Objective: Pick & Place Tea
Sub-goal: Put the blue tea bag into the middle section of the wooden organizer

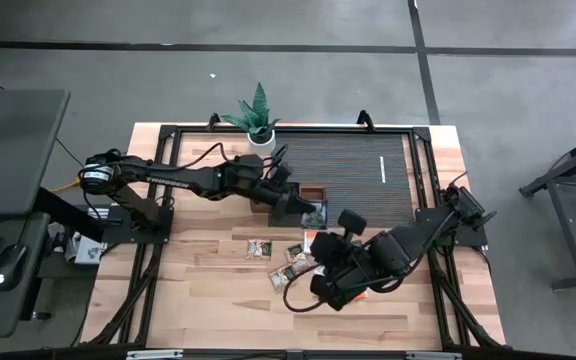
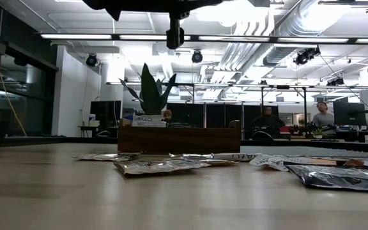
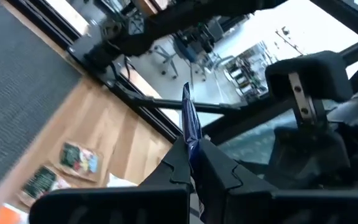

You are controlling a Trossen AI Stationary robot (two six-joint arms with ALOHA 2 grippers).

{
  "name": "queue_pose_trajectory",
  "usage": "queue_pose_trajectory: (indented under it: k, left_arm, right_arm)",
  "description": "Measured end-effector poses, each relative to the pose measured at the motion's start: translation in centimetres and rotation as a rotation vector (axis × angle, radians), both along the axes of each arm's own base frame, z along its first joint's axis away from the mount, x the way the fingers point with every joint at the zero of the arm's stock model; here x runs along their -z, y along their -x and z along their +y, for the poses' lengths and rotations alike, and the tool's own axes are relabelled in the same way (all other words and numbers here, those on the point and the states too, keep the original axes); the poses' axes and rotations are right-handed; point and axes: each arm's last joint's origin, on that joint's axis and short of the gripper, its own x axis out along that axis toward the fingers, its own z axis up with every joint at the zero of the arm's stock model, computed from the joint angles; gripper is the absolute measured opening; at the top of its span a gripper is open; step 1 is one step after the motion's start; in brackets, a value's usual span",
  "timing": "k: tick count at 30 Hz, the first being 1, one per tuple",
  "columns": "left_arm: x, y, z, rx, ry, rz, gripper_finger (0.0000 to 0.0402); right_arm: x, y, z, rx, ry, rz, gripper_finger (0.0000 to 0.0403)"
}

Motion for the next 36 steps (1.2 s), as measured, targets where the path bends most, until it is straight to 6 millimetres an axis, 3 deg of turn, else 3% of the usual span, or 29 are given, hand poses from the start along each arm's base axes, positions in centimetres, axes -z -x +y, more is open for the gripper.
queue_pose_trajectory:
  k: [8,13,19,26,30,36]
  left_arm:
    - [-0.2,-0.1,0.2,-0.087,-0.076,-0.036,0.0000]
    - [-1.9,0.7,0.5,-0.175,-0.164,-0.130,0.0000]
    - [-3.9,2.1,0.9,-0.215,-0.284,-0.203,0.0000]
    - [-6.3,3.9,0.9,-0.311,-0.335,-0.442,0.0000]
    - [-5.0,5.0,0.9,-0.337,-0.307,-0.603,0.0000]
    - [-1.4,8.4,0.9,-0.418,-0.153,-0.823,0.0000]
  right_arm:
    - [-0.5,0.0,-0.3,0.173,-0.166,-0.108,0.0124]
    - [-0.6,1.7,1.0,0.325,-0.094,-0.271,0.0163]
    - [-0.5,3.2,3.3,0.322,-0.120,-0.341,0.0163]
    - [4.7,1.0,5.2,0.316,-0.173,-0.470,0.0126]
    - [7.4,-0.4,5.9,0.313,-0.168,-0.610,0.0114]
    - [8.6,-1.5,5.9,0.342,-0.018,-0.800,0.0114]
